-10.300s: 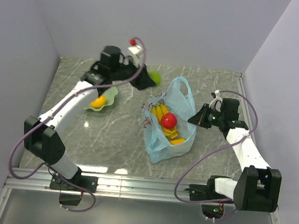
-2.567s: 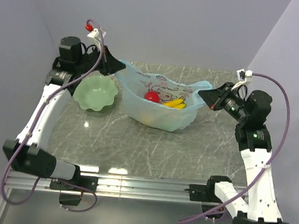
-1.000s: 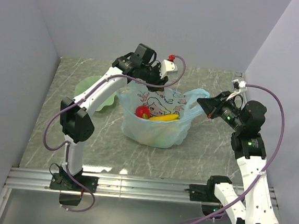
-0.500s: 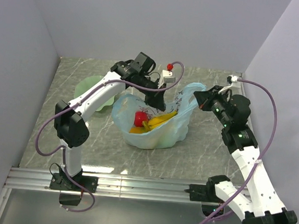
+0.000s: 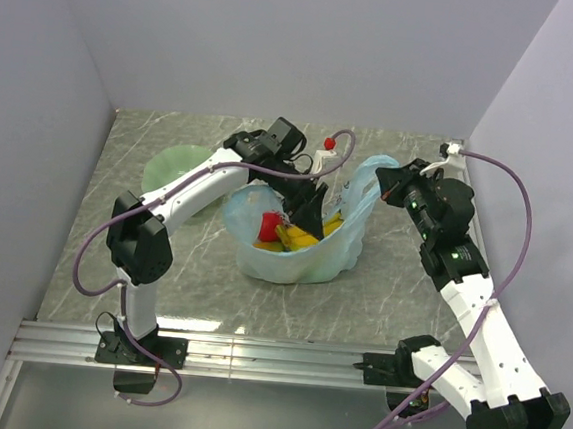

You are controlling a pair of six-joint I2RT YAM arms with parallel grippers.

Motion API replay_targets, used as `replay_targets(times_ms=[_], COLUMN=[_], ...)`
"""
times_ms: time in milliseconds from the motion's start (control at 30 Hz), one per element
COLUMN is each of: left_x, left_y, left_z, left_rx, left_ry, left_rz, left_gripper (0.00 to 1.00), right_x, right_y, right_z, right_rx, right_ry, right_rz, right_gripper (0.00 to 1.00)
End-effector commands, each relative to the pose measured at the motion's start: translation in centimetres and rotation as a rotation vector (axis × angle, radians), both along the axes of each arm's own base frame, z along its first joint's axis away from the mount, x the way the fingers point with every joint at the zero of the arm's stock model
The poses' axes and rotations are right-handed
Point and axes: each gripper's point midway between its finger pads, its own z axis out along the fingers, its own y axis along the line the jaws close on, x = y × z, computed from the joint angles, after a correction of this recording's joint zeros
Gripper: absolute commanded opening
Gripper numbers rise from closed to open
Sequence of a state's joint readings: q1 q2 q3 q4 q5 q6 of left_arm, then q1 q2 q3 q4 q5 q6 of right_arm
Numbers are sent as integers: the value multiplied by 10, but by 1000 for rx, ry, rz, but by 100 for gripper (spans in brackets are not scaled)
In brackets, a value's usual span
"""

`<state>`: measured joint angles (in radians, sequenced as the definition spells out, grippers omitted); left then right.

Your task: Place the fake fruits into the plastic bag and tie a complex knot

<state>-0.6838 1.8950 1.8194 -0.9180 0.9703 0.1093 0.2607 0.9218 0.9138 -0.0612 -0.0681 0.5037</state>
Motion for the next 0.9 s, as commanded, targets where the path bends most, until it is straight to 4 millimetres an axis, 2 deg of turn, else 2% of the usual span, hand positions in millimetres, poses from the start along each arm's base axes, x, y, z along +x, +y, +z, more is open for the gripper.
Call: replay_targets(times_ms=[0, 133, 267, 367, 567, 600, 667, 700, 767, 800, 833, 867], left_x=[1, 2, 1, 9, 18, 15, 17, 17, 23, 22, 23, 13], left_y=[-4, -7, -7, -7, 2, 4, 6, 11, 15, 23, 25, 25], left_z=[28, 37, 32, 20, -19, -30, -38, -54, -65, -80, -83, -85], left_rx=[-65, -95, -61, -11, 96, 120, 125, 158, 150, 157, 134, 79], left_ry=[-24, -27, 9, -50, -193, -193, -228, -233, -267, -270, -269, -240], left_rz=[27, 30, 60, 123, 152, 145, 152, 156, 158, 138, 119, 37], left_gripper=[78, 80, 81, 83, 76, 73, 65, 51, 38, 26, 21, 17], right_x=[-1, -2, 0, 1, 2, 3, 3, 0, 0, 0, -3, -2], right_y=[4, 4, 1, 0, 1, 2, 6, 13, 17, 19, 26, 25], right_z=[14, 10, 6, 9, 21, 22, 22, 21, 13, 10, 5, -3], right_rx=[0, -22, -35, -29, -22, -25, -27, -28, -34, -41, -45, -49], right_ry=[-66, -67, -61, -65, -80, -82, -83, -83, -68, -61, -54, -36], right_rz=[13, 16, 0, -11, -11, -3, 22, 60, 87, 102, 151, 160], right_gripper=[0, 0, 0, 0, 0, 0, 0, 0, 0, 0, 0, 3])
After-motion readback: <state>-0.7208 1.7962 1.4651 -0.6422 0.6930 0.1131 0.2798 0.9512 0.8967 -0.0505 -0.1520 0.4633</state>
